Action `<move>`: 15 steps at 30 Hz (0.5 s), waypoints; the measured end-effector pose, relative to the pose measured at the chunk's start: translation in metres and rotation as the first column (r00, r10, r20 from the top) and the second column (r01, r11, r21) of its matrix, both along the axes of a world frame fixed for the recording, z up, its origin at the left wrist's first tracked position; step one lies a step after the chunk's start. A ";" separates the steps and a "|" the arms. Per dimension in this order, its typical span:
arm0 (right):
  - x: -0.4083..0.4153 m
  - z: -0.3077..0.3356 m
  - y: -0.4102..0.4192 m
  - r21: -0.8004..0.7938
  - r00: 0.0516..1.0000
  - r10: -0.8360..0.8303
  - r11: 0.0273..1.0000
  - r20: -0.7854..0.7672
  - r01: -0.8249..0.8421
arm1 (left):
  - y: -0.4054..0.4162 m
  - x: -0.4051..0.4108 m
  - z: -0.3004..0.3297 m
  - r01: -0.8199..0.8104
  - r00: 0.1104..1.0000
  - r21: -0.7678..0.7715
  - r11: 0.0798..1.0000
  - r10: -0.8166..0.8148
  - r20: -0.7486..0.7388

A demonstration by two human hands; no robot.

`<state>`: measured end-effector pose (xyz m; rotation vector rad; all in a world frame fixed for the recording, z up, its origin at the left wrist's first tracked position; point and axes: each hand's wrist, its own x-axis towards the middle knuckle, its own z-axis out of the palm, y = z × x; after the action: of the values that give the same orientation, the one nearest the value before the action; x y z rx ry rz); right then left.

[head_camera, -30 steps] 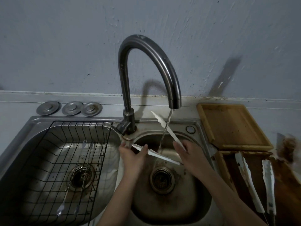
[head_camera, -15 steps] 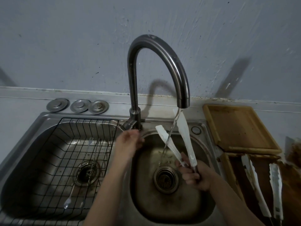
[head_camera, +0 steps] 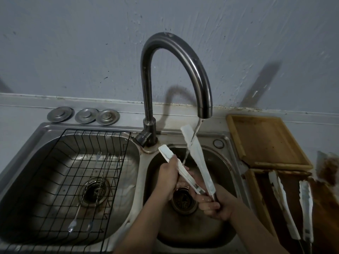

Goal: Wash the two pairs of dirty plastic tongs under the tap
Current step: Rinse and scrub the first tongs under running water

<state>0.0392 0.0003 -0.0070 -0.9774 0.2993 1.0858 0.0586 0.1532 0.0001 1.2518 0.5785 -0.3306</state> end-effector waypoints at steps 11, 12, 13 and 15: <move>-0.001 -0.006 0.000 0.003 0.994 -0.105 0.994 -0.032 0.105 | -0.004 -0.005 0.002 0.139 0.990 -0.022 0.990 -0.140 -0.033; 0.000 -0.006 -0.001 0.004 0.995 -0.097 0.995 -0.029 0.097 | -0.003 -0.003 0.004 0.147 0.989 0.029 0.989 -0.145 -0.037; 0.001 -0.006 -0.002 0.008 0.996 -0.089 0.996 -0.028 0.089 | -0.002 0.000 0.008 0.139 0.990 0.066 0.988 -0.136 -0.041; 0.000 -0.004 -0.004 0.011 0.998 -0.061 0.998 -0.033 0.061 | 0.004 0.009 0.006 0.095 0.995 0.238 0.967 -0.100 0.007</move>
<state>0.0390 -0.0033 -0.0114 -0.9350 0.3468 1.0477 0.0674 0.1569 0.0065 1.5165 0.5525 -0.3378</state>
